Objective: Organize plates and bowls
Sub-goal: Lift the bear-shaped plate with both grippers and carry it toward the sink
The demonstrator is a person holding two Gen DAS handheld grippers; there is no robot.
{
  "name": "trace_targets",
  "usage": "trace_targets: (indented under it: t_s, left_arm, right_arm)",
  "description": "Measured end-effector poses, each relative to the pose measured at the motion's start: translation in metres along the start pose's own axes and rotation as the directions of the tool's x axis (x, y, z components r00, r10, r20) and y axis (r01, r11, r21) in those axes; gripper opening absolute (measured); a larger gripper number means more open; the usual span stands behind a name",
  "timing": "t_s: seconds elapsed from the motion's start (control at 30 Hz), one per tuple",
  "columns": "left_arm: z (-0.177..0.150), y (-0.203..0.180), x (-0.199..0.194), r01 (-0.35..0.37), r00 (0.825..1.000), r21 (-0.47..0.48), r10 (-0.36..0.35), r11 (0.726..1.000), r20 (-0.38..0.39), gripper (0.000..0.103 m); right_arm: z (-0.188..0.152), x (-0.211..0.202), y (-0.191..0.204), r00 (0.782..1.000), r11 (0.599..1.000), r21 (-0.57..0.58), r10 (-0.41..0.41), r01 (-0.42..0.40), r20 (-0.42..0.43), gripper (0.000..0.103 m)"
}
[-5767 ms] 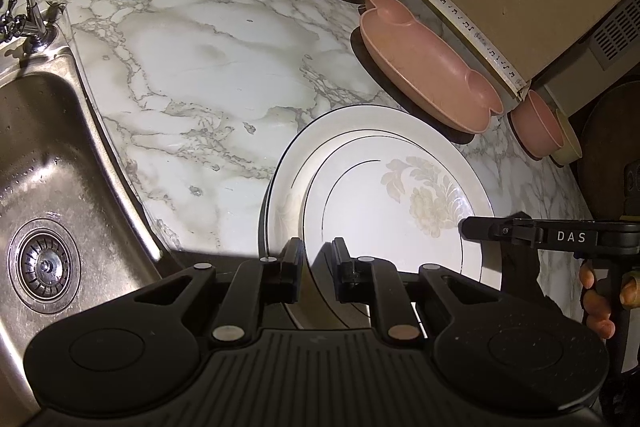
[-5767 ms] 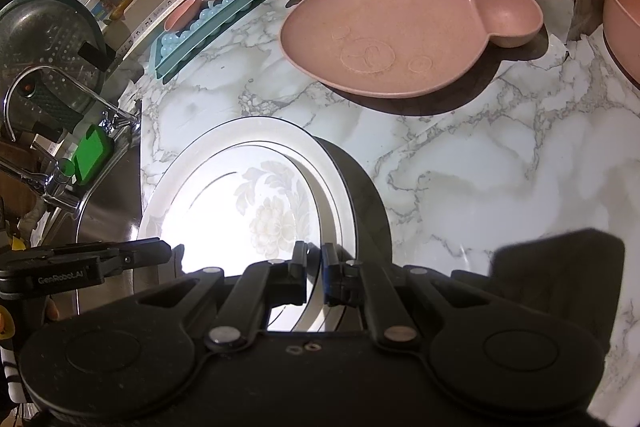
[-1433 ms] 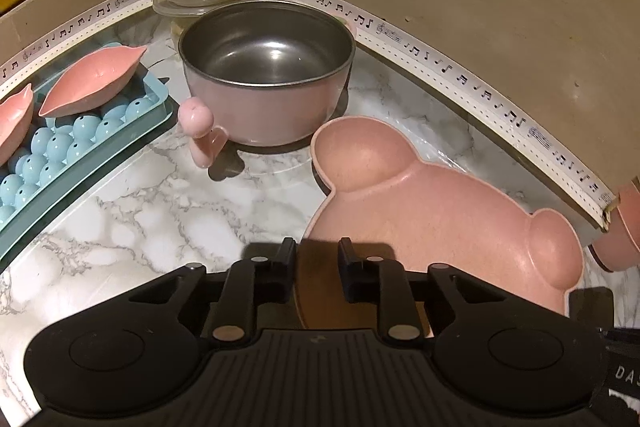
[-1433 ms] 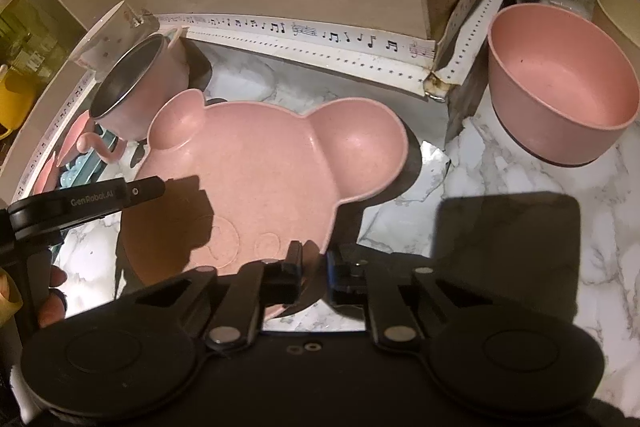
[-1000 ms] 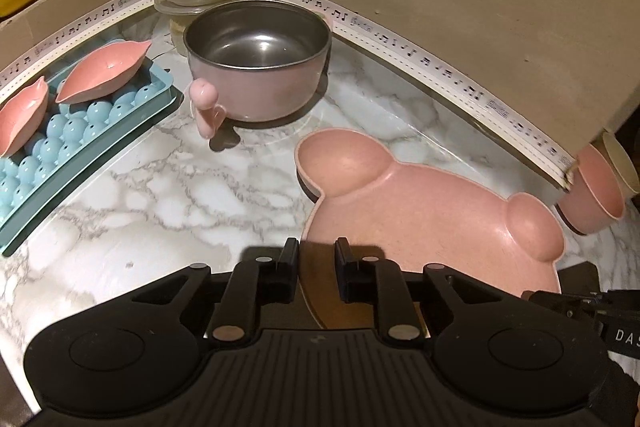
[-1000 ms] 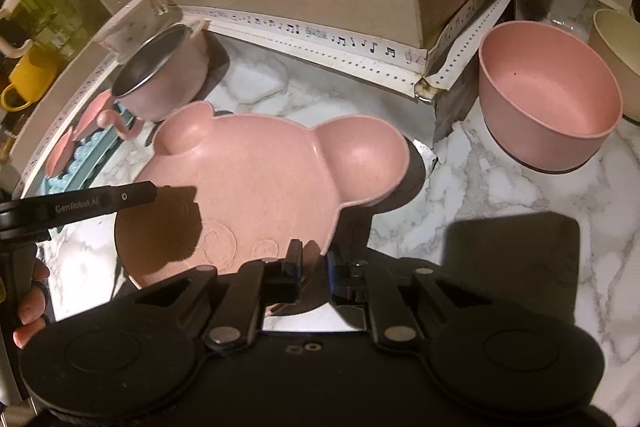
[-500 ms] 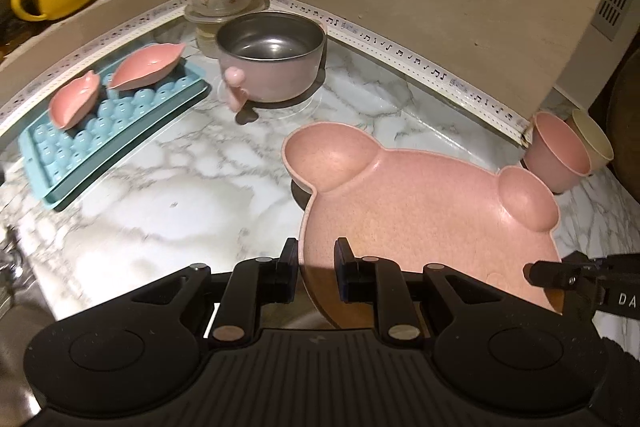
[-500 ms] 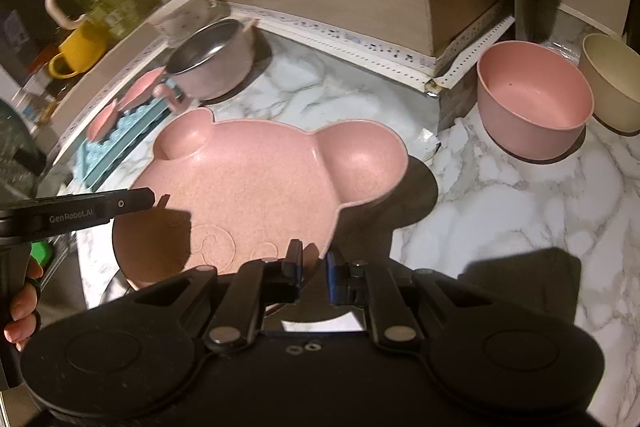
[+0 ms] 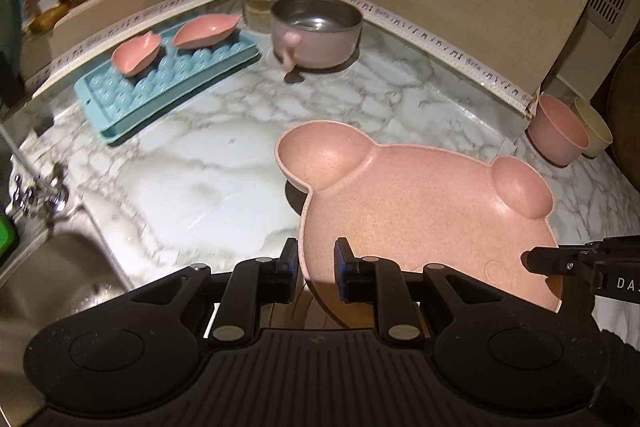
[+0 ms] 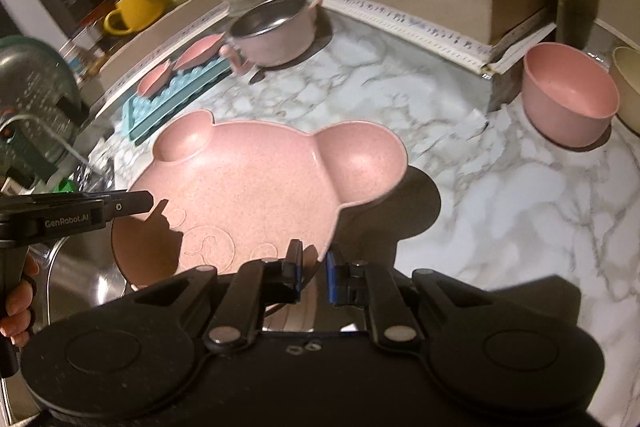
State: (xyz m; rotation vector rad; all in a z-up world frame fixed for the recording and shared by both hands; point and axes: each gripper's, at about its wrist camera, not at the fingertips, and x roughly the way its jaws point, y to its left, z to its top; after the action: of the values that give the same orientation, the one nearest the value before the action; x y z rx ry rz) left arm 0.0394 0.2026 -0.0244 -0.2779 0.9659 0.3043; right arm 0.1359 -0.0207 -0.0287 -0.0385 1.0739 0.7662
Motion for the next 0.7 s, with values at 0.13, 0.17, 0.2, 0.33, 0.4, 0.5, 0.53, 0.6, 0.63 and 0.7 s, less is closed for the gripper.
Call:
trace_targets:
  t_s: [0.13,0.17,0.2,0.33,0.4,0.5,0.53,0.6,0.63,0.7]
  left_arm:
    - [-0.011,0.007,-0.003,0.001,1.000,-0.019,-0.001,1.000,-0.005,0.018]
    - [-0.014,0.009,-0.003,0.003,1.000,-0.024,-0.003,1.000,-0.007,0.018]
    - [-0.017,0.010,-0.003,0.004,1.000,-0.029,-0.005,1.000,-0.010,0.018]
    - [-0.025,0.013,-0.002,0.002,1.000,-0.032,-0.003,0.999,-0.016,0.018]
    - [-0.028,0.014,0.000,0.001,1.000,-0.035,-0.002,0.999,-0.021,0.018]
    - [-0.031,0.013,-0.001,0.002,1.000,-0.033,-0.003,0.999,-0.023,0.018]
    - [-0.031,0.013,-0.002,0.002,1.000,-0.031,-0.003,1.000,-0.022,0.018]
    - [-0.032,0.013,-0.002,0.000,1.000,-0.033,-0.001,0.999,-0.022,0.018]
    - [-0.033,0.014,-0.001,-0.001,1.000,-0.037,0.000,0.999,-0.023,0.018]
    - [-0.035,0.014,-0.001,-0.005,1.000,-0.039,0.004,0.999,-0.025,0.018]
  right_arm:
    - [-0.008,0.003,0.008,1.000,1.000,-0.013,0.004,-0.004,-0.013,0.011]
    - [-0.009,0.003,0.010,1.000,1.000,-0.015,0.005,-0.005,-0.016,0.011]
    - [-0.011,0.004,0.011,1.000,1.000,-0.018,0.004,-0.005,-0.017,0.011]
    - [-0.016,0.005,0.015,1.000,0.999,-0.034,0.004,-0.004,-0.023,0.011]
    - [-0.018,0.006,0.016,1.000,0.999,-0.037,0.004,-0.005,-0.025,0.011]
    - [-0.022,0.009,0.016,0.999,0.999,-0.035,0.000,-0.001,-0.033,0.011]
    - [-0.023,0.010,0.016,0.999,0.999,-0.034,-0.001,-0.001,-0.035,0.011]
    - [-0.025,0.011,0.015,0.999,1.000,-0.031,0.002,-0.003,-0.038,0.011]
    - [-0.025,0.011,0.015,0.999,1.000,-0.031,0.002,-0.004,-0.036,0.011]
    - [-0.026,0.011,0.016,0.999,0.999,-0.033,0.002,-0.003,-0.035,0.011]
